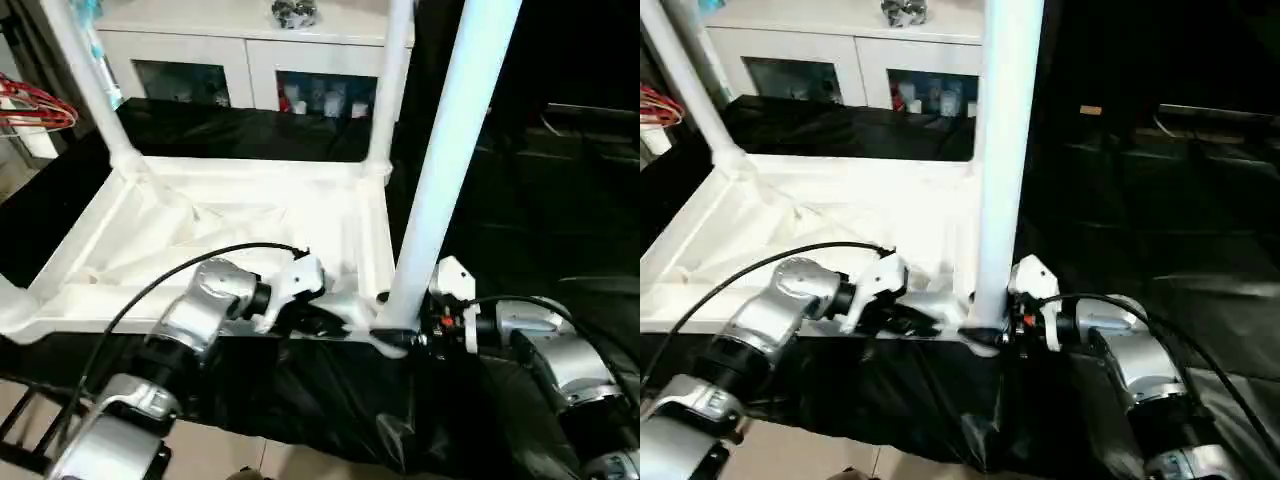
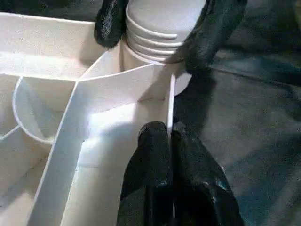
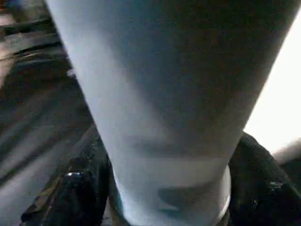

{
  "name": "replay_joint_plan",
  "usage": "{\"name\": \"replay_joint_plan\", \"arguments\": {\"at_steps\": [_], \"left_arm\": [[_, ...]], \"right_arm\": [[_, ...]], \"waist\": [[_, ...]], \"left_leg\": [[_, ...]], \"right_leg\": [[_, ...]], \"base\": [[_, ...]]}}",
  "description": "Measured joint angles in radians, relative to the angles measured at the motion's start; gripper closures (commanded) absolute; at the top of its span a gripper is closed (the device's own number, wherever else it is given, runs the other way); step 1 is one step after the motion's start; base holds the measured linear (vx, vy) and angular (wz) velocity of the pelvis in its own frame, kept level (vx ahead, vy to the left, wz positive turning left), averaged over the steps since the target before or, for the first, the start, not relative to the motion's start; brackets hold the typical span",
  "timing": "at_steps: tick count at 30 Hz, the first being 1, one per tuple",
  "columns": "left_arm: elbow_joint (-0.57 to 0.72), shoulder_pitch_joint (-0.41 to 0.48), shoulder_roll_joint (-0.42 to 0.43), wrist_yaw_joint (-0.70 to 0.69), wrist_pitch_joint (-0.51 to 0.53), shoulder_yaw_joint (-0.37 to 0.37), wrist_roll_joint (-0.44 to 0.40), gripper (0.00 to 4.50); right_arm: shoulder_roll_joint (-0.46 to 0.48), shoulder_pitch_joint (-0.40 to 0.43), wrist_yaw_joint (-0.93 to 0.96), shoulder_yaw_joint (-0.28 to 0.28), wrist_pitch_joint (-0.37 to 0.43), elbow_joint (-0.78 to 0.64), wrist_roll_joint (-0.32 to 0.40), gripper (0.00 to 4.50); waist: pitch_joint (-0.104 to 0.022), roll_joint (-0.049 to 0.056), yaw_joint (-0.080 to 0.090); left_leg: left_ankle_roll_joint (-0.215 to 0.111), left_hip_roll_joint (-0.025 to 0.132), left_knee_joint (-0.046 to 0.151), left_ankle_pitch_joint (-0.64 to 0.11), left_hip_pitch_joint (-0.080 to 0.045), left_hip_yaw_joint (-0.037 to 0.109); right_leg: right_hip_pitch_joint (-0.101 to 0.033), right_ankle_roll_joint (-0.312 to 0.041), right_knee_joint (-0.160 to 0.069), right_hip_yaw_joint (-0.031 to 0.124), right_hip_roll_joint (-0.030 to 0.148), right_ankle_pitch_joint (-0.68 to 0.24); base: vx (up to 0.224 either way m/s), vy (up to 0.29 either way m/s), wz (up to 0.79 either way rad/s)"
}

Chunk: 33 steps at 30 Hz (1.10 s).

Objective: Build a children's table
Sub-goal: Rotate leg to tighten

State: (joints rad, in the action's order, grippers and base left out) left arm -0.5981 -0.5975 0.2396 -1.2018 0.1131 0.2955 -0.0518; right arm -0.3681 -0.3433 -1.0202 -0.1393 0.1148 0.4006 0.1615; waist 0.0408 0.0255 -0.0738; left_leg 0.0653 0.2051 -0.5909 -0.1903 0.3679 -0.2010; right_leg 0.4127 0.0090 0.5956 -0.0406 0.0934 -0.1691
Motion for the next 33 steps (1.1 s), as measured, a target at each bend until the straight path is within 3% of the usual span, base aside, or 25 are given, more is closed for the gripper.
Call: {"name": "replay_joint_plan", "arguments": {"at_steps": [3, 9, 12, 13, 17, 19, 24, 29, 33], "left_arm": [[-0.03, -0.026, -0.056, 0.144, 0.043, -0.024, -0.027, 4.5], [-0.082, -0.062, -0.132, 0.321, 0.076, -0.039, -0.053, 4.5], [-0.083, -0.064, -0.137, 0.335, 0.076, -0.043, -0.06, 4.5], [-0.083, -0.065, -0.137, 0.335, 0.076, -0.043, -0.06, 4.5], [-0.082, -0.065, -0.134, 0.322, 0.07, -0.042, -0.06, 4.5], [-0.08, -0.064, -0.13, 0.315, 0.063, -0.04, -0.06, 4.5], [-0.052, -0.046, -0.101, 0.234, 0.045, -0.03, -0.049, 4.5], [-0.034, -0.025, -0.039, 0.07, -0.011, -0.013, -0.019, 4.5], [-0.029, -0.02, -0.021, 0.002, -0.025, -0.006, -0.007, 4.5]], "right_arm": [[0.081, -0.053, 0.219, 0.045, -0.008, 0.086, -0.029, 1.74], [0.172, -0.113, 0.47, 0.092, 0.008, 0.159, -0.068, 1.74], [0.185, -0.122, 0.498, 0.094, -0.013, 0.174, -0.092, 1.74], [0.185, -0.122, 0.498, 0.094, -0.017, 0.176, -0.094, 1.18], [0.19, -0.122, 0.491, 0.093, -0.021, 0.176, -0.094, 0.98], [0.183, -0.121, 0.474, 0.091, -0.021, 0.174, -0.092, 0.61], [0.105, -0.084, 0.318, 0.049, -0.043, 0.119, -0.088, 0.58], [0.015, -0.008, 0.106, 0.01, -0.051, 0.017, -0.041, 0.58], [-0.034, 0.015, 0.008, -0.007, -0.034, -0.03, -0.015, 0.58]], "waist": [[0.0, 0.0, 0.025], [-0.002, 0.003, 0.036], [-0.002, 0.003, 0.037], [-0.002, 0.003, 0.037], [-0.002, 0.003, 0.037], [-0.002, 0.003, 0.037], [-0.002, 0.004, 0.032], [-0.001, 0.008, 0.015], [0.0, 0.009, 0.013]], "left_leg": [[0.0, -0.001, 0.0, 0.0, -0.001, 0.001], [0.0, -0.001, 0.001, 0.0, 0.0, 0.001], [0.0, -0.001, 0.001, 0.0, 0.0, 0.001], [0.0, -0.001, 0.001, 0.0, 0.0, 0.001], [0.0, -0.001, 0.001, 0.0, 0.001, 0.001], [0.0, -0.001, 0.001, 0.0, 0.001, 0.001], [0.0, 0.0, 0.003, 0.0, 0.001, 0.001], [0.0, 0.0, 0.003, 0.0, 0.001, 0.001], [0.0, 0.0, 0.001, 0.0, 0.002, 0.0]], "right_leg": [[0.001, 0.004, -0.001, 0.0, 0.0, -0.002], [0.0, 0.003, 0.0, 0.0, 0.0, -0.001], [0.0, 0.0, -0.001, 0.0, 0.0, 0.001], [0.0, 0.0, -0.001, 0.0, 0.0, 0.001], [0.0, 0.0, -0.001, 0.0, 0.0, 0.001], [0.001, 0.0, -0.001, 0.0, 0.0, 0.001], [0.001, 0.001, -0.001, -0.002, 0.0, 0.0], [0.001, 0.002, -0.001, -0.002, 0.0, -0.001], [0.0, 0.002, -0.001, -0.001, 0.0, -0.001]], "base": [[0.0, 0.0, 0.0], [0.0, 0.0, 0.0], [0.0, 0.0, 0.0], [0.0, 0.0, 0.0], [0.0, 0.0, 0.0], [0.0, 0.0, 0.0], [0.0, 0.0, 0.0], [0.0, 0.0, 0.0], [0.0, 0.0, 0.0]]}}
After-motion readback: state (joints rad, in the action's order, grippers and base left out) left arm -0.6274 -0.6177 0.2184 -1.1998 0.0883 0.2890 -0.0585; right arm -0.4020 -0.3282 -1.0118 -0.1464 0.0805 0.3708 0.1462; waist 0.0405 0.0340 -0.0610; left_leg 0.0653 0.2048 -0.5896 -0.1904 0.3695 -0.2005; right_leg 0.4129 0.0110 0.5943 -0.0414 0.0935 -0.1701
